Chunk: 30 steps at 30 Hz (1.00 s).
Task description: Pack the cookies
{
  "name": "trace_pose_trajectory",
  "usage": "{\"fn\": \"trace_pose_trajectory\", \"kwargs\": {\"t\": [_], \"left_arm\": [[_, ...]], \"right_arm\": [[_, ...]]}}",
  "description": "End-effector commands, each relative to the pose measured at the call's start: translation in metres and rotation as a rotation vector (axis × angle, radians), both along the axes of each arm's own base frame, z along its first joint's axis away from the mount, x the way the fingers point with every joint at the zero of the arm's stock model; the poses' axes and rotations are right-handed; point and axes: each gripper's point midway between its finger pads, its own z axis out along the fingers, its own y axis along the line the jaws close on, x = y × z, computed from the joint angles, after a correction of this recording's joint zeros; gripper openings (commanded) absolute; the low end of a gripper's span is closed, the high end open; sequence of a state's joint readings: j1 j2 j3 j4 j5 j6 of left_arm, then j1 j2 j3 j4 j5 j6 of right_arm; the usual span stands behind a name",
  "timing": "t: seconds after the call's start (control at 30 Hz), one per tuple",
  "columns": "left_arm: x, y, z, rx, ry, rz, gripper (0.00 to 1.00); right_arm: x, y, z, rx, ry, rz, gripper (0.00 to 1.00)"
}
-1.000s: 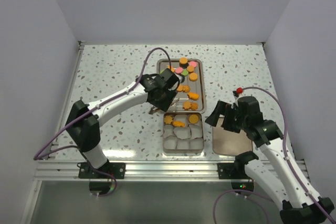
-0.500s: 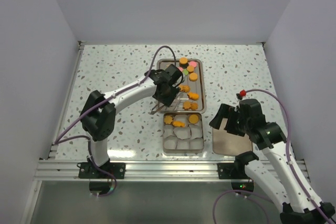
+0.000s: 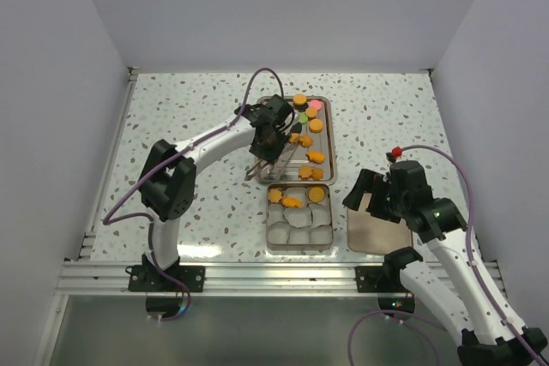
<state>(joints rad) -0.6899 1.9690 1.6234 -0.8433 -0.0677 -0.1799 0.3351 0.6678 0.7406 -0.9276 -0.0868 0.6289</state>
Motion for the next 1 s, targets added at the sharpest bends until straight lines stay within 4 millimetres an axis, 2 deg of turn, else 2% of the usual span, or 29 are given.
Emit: {"fn": "trace_pose_trajectory", "kwargs": {"t": [0.0,0.17,0.3,0.43,0.47,0.5,0.57,0.63,0.67,0.7,0.73,0.77,0.83,0.87,0.9,0.97], "left_arm": [[0.018,-0.011,0.020,-0.069,-0.055,-0.013,0.36],[0.023,-0.015,0.042,-0.110,-0.095,-0.009,0.35],[0.023,-0.016,0.074,-0.164,-0.138,-0.014,0.35],[0.017,-0.012,0.105,-0.223,-0.194,-0.009,0.34],[0.011,-0.008,0.102,-0.223,-0.191,-0.005,0.34],[0.004,-0.009,0.115,-0.266,-0.205,-0.010,0.34],[-0.004,-0.005,0.112,-0.286,-0.207,-0.003,0.34],[-0.016,-0.005,0.124,-0.342,-0.215,-0.007,0.33],[-0.024,-0.001,0.117,-0.343,-0.194,-0.011,0.32],[-0.033,-0.001,0.128,-0.374,-0.208,-0.024,0.32],[-0.041,0.004,0.122,-0.370,-0.190,-0.028,0.32],[-0.049,0.007,0.134,-0.392,-0.208,-0.038,0.32],[-0.064,0.011,0.138,-0.406,-0.200,-0.062,0.32],[-0.073,0.015,0.134,-0.402,-0.186,-0.072,0.32],[-0.084,0.016,0.144,-0.430,-0.203,-0.102,0.32],[-0.101,0.022,0.135,-0.424,-0.179,-0.124,0.32]], "right_arm": [[0.010,0.001,0.013,0.009,-0.038,-0.027,0.99],[0.016,0.002,0.012,0.012,-0.033,-0.040,0.99],[0.028,-0.002,0.016,-0.029,-0.032,-0.066,0.99],[0.044,0.008,0.019,-0.010,-0.028,-0.048,0.99],[0.047,0.011,0.021,-0.002,-0.028,-0.041,0.99],[0.050,0.014,0.022,0.006,-0.028,-0.036,0.99],[0.062,0.019,0.026,0.015,-0.037,-0.028,0.99],[0.068,0.022,0.025,0.009,-0.032,-0.018,0.99],[0.072,0.024,0.028,0.012,-0.037,-0.015,0.99],[0.074,0.024,0.028,0.012,-0.039,-0.013,0.99],[0.078,0.027,0.030,0.020,-0.056,-0.009,0.99],[0.080,0.030,0.028,0.025,-0.046,-0.002,0.99],[0.087,0.033,0.030,0.036,-0.056,0.002,0.99],[0.091,0.035,0.029,0.033,-0.053,0.004,0.99],[0.094,0.035,0.030,0.031,-0.055,0.002,0.99],[0.102,0.038,0.039,0.041,-0.074,-0.005,0.99]]}}
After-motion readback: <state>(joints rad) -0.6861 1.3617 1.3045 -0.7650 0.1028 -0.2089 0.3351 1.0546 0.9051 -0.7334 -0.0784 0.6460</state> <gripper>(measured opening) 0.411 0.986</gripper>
